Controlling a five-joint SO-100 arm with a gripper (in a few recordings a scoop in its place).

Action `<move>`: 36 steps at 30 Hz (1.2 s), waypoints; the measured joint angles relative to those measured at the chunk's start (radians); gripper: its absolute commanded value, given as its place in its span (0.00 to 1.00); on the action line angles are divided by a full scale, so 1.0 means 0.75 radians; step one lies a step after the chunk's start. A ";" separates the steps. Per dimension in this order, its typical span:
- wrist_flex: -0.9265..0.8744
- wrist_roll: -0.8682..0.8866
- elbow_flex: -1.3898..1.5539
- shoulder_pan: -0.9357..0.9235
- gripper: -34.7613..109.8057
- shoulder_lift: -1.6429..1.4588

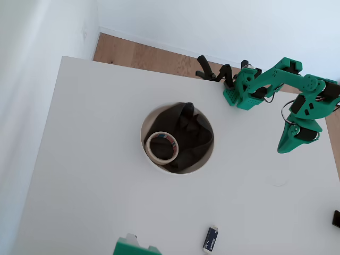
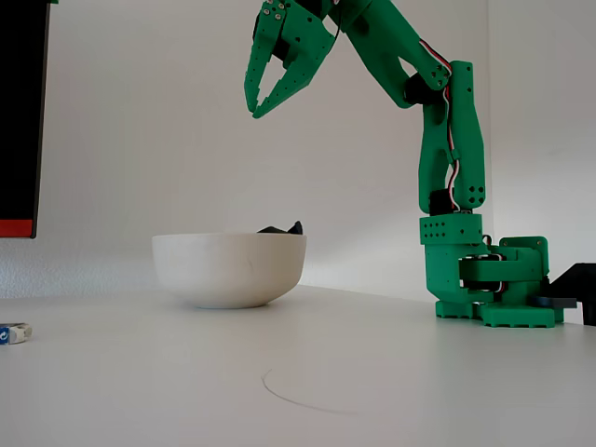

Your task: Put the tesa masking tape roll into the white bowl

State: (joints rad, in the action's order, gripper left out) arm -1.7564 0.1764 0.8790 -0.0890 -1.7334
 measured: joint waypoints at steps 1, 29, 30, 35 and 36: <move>0.000 0.000 0.035 0.039 0.18 -0.057; 0.444 -0.123 1.947 0.170 0.18 -1.626; 0.460 -0.131 1.980 0.170 0.18 -1.642; 0.556 -0.141 2.231 0.176 0.18 -1.781; 0.565 -0.141 2.283 0.174 0.18 -1.810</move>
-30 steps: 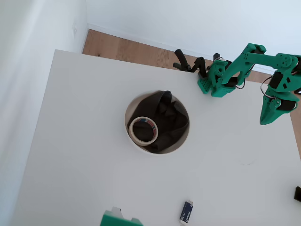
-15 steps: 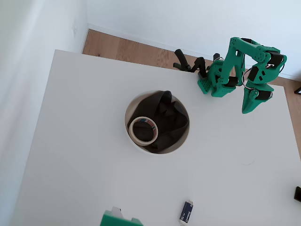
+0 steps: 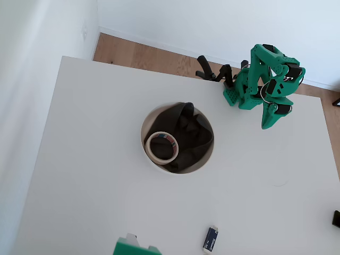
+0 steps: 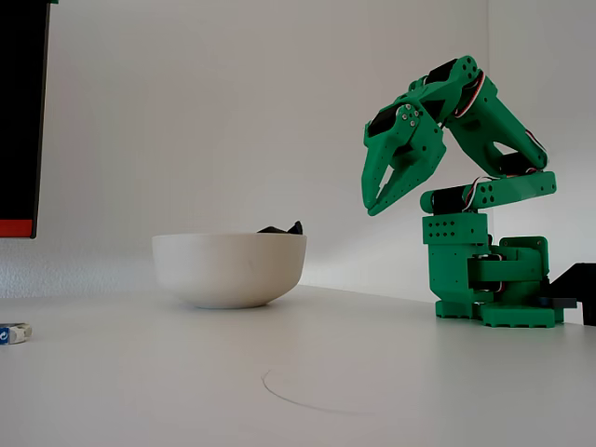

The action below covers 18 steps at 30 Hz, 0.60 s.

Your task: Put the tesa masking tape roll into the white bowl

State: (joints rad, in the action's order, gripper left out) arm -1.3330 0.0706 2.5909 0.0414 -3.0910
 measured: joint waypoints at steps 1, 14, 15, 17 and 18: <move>0.006 0.000 0.051 -0.002 0.18 -0.031; -0.045 -0.047 0.344 -0.025 0.18 -0.380; -0.045 -0.047 0.362 -0.027 0.18 -0.380; -0.045 -0.047 0.389 -0.035 0.18 -0.380; -0.045 -0.047 0.397 -0.043 0.18 -0.380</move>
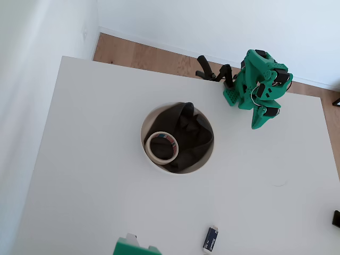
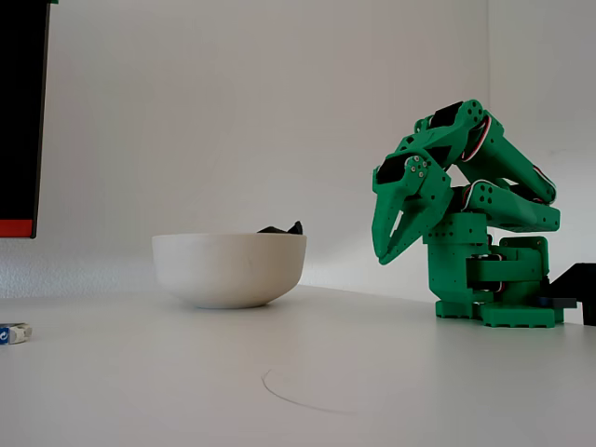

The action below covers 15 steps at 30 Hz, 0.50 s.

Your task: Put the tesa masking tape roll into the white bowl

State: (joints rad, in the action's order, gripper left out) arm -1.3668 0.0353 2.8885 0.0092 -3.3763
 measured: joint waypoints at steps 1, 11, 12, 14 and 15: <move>0.000 0.000 0.016 -0.008 0.18 0.000; -0.012 0.018 0.027 -0.006 0.20 0.000; -0.012 0.018 0.027 -0.006 0.21 0.000; -0.012 0.018 0.027 -0.006 0.21 0.000; -0.012 0.025 0.027 -0.006 0.22 0.000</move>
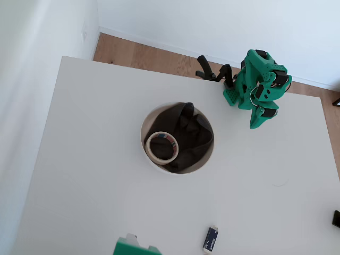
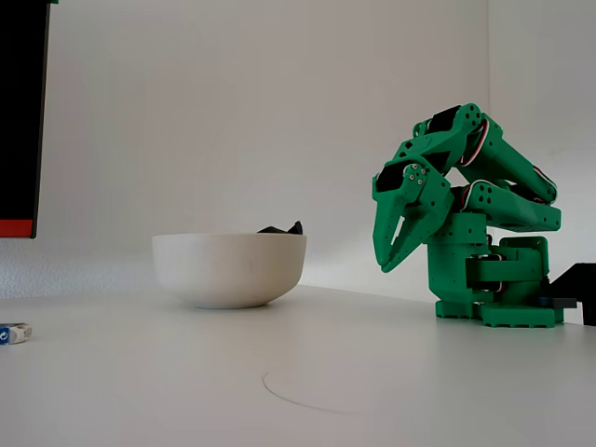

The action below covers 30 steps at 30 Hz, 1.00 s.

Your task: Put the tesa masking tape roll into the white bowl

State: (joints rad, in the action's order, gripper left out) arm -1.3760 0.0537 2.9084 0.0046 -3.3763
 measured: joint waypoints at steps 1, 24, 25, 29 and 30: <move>0.000 0.008 0.000 0.000 0.23 0.000; 0.000 0.016 0.000 0.000 0.18 0.000; 0.000 0.016 0.000 0.000 0.18 0.000; 0.000 0.016 0.000 0.000 0.18 0.000; 0.000 0.016 0.000 0.000 0.18 0.000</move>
State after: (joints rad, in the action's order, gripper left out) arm -1.3760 0.0660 2.9084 0.0046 -3.3763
